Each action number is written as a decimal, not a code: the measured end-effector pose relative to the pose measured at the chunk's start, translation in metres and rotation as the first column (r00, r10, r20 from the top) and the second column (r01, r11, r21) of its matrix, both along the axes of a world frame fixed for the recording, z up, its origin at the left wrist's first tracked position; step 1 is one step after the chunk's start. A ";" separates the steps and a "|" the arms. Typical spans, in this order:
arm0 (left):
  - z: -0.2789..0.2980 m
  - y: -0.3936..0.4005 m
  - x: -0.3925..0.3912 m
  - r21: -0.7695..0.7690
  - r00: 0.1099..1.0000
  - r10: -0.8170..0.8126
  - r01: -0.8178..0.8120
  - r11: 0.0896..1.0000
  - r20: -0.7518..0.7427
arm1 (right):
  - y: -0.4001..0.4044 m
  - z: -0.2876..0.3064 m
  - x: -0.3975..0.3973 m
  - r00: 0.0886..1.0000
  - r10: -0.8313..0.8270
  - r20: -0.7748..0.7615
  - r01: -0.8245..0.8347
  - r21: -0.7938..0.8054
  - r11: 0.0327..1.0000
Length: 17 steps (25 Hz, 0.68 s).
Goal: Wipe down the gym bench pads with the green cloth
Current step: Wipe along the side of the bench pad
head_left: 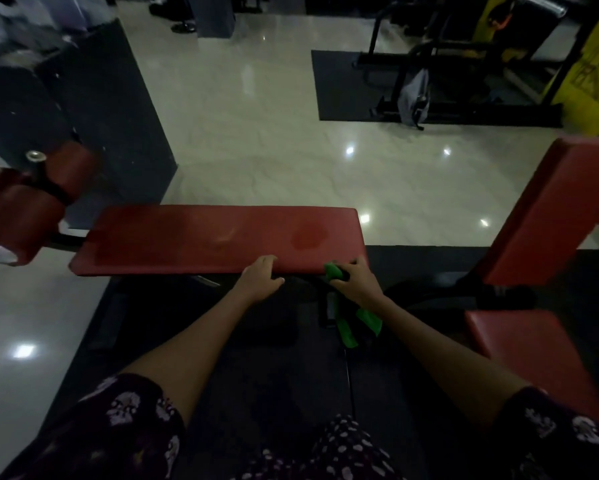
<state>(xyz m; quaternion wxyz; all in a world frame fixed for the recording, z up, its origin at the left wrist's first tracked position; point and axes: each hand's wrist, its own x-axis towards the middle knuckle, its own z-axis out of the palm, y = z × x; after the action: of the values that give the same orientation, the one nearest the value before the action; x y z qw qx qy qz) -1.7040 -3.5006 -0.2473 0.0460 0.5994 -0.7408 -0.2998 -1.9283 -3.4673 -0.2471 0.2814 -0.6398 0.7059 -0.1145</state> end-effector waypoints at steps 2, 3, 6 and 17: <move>-0.005 -0.018 -0.009 0.007 1.000 -0.004 0.004 1.000 -0.009 | -0.019 -0.006 -0.010 1.000 -0.015 -0.024 0.016 0.023 1.000; -0.009 -0.029 -0.015 0.013 1.000 -0.003 0.003 1.000 -0.016 | -0.030 -0.009 -0.017 0.999 -0.022 -0.039 0.024 0.035 0.999; -0.026 -0.063 -0.041 0.017 1.000 -0.025 0.025 1.000 0.008 | -0.068 -0.025 -0.039 0.998 -0.052 -0.047 0.055 0.054 0.997; -0.148 -0.180 -0.126 0.162 1.000 -0.016 0.013 0.987 0.018 | -0.200 -0.134 -0.099 0.996 -0.077 -0.035 0.082 0.166 0.983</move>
<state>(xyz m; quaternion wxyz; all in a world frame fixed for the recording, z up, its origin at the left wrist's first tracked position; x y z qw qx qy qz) -1.8301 -3.6802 -0.3949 -0.0123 0.5987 -0.7186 -0.3536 -2.0274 -3.6669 -0.3812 0.3192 -0.5867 0.7421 -0.0568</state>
